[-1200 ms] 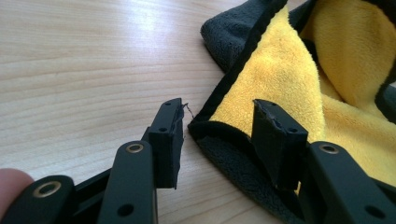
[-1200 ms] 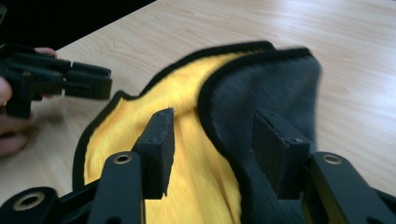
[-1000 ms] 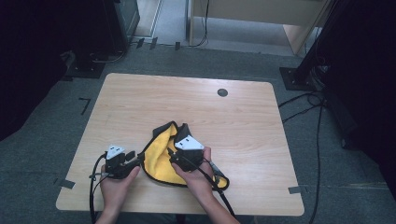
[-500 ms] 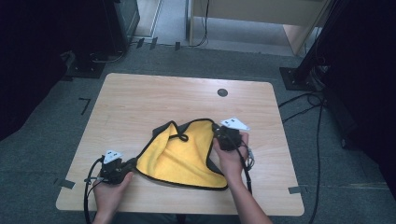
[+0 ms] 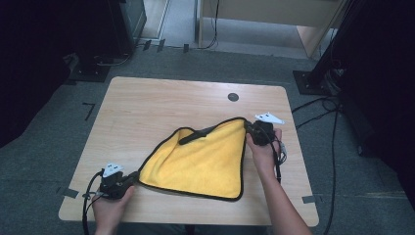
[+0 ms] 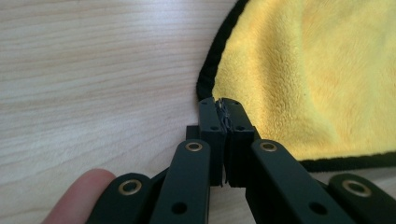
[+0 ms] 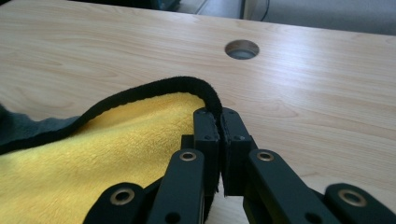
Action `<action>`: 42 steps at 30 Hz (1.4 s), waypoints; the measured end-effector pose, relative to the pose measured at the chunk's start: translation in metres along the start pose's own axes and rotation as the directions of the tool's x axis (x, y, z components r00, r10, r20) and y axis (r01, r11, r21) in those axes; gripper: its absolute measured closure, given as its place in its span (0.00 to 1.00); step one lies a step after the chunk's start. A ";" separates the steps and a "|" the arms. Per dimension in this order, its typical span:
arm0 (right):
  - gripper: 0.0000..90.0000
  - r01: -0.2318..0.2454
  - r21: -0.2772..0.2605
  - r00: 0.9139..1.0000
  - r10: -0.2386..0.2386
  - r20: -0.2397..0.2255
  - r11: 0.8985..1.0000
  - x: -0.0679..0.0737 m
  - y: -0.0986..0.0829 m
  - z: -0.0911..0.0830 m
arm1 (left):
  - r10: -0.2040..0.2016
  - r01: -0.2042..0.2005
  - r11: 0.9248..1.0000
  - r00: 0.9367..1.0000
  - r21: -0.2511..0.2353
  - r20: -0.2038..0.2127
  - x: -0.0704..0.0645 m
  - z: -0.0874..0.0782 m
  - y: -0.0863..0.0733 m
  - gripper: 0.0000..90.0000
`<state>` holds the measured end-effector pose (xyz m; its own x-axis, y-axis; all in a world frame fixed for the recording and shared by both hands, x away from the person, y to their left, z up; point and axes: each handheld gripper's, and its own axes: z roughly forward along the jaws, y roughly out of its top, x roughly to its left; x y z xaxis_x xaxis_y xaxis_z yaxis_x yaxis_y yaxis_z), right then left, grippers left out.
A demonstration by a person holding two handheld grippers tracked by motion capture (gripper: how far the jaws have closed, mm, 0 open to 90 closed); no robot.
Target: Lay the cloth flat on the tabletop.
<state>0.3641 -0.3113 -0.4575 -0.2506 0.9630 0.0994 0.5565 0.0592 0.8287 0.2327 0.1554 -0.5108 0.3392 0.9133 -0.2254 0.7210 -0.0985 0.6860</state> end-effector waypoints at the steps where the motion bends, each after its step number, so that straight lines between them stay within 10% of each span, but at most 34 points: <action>1: 0.98 -0.009 0.012 1.000 0.008 0.019 1.000 -0.007 0.000 0.005 | -0.002 0.002 1.000 1.000 -0.001 -0.002 0.000 -0.001 -0.001 0.98; 11: 0.91 -0.043 0.029 0.998 0.042 0.050 0.999 -0.027 -0.004 0.009 | -0.013 0.013 1.000 1.000 0.001 0.006 0.000 -0.002 -0.003 0.98; 17: 0.68 -0.121 0.042 0.993 0.121 -0.005 0.992 -0.031 -0.014 -0.003 | -0.072 0.072 0.997 0.997 -0.035 0.003 0.008 -0.004 -0.004 0.70; 28: 0.69 -0.005 0.183 0.982 0.040 -0.186 0.983 0.013 -0.097 -0.070 | -0.058 0.057 0.997 0.998 -0.051 -0.021 0.006 -0.001 -0.001 0.64; 42: 0.88 0.093 0.206 0.985 -0.060 -0.159 0.974 0.036 -0.125 -0.079 | 0.007 -0.007 1.000 1.000 -0.030 -0.012 0.001 0.004 0.000 0.83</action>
<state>0.2227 -0.3045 -0.5137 -0.4066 0.9035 0.1357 0.6822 0.2015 0.7029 0.2356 0.1542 -0.5136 0.3370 0.9171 -0.2127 0.6999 -0.0930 0.7081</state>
